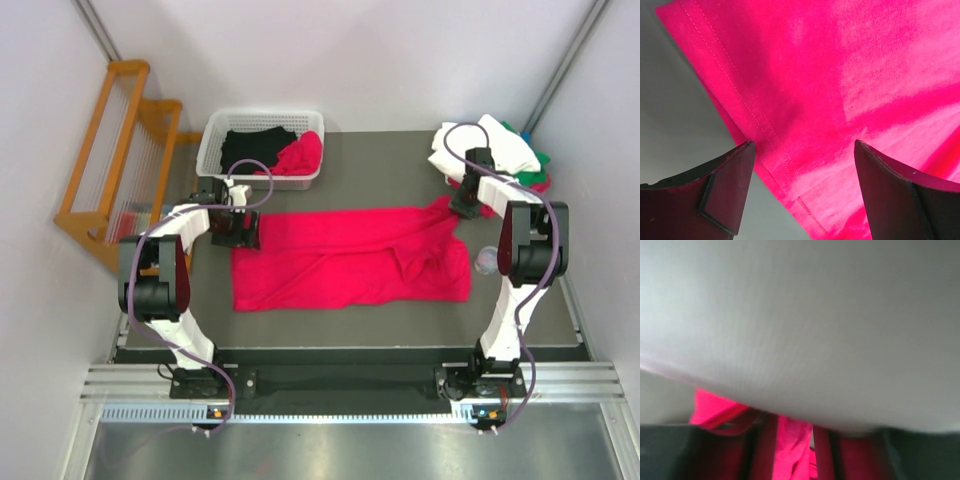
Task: Fold and stack the t-shirts
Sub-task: Fold the tshirt
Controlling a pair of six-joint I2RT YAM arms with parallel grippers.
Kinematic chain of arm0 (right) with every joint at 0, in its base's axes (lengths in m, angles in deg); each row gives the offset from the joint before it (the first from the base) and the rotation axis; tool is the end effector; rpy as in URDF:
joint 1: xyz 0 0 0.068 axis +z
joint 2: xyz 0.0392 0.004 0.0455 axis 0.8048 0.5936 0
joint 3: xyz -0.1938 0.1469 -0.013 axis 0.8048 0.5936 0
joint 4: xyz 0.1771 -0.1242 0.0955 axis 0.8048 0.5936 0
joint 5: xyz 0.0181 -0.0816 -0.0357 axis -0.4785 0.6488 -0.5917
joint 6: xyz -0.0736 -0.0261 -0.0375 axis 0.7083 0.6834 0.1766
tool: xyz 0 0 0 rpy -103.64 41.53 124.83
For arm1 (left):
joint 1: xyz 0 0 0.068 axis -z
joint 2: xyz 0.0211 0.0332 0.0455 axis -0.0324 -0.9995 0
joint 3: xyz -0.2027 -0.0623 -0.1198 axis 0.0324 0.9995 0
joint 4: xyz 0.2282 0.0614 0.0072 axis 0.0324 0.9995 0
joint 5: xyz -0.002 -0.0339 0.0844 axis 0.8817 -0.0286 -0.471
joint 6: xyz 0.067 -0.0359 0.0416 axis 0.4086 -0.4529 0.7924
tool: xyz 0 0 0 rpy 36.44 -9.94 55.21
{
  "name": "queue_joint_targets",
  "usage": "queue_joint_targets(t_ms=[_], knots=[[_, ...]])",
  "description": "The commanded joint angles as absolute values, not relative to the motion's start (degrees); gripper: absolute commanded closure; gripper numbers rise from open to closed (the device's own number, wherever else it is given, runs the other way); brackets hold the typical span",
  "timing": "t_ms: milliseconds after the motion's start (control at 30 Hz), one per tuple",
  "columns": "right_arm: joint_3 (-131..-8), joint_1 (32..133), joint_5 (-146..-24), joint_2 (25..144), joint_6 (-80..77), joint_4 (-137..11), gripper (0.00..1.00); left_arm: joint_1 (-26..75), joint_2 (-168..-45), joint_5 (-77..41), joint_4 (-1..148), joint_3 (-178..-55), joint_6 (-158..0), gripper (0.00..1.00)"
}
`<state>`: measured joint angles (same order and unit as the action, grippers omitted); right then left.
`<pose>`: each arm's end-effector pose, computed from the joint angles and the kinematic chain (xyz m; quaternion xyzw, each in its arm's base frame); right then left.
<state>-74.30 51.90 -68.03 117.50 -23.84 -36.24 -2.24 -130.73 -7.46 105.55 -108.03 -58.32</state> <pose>0.4038 -0.0242 0.1252 0.2769 0.9239 -0.0163 0.2636 0.3305 -0.0224 0.1288 0.1027 0.9610 -0.1418 0.2141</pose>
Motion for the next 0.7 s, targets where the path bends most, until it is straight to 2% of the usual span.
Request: queue_joint_targets(t_ms=[0, 33, 67, 133, 667], knots=[[-75.5, 51.4, -70.6, 118.1, -23.5, -37.2, 0.64, -2.0, -131.0, -6.6, 106.0, -110.2, -58.5, 0.15], [-74.6, 51.5, -70.8, 118.0, -23.5, -37.5, 0.61, -2.0, -131.2, -6.6, 106.0, -110.3, -58.5, 0.15], [-74.1, 51.6, -70.9, 117.7, -23.5, -37.9, 0.51, -2.0, -131.4, -6.6, 106.0, -110.6, -58.6, 0.15], [-73.8, 51.6, -70.3, 116.8, -23.7, -38.3, 0.46, -2.0, -131.8, -6.6, 105.9, -110.8, -58.8, 0.15], [-82.7, 51.4, -75.0, 119.5, -23.3, -39.8, 0.41, -2.0, -136.4, -7.3, 105.1, -112.8, -58.7, 0.16]])
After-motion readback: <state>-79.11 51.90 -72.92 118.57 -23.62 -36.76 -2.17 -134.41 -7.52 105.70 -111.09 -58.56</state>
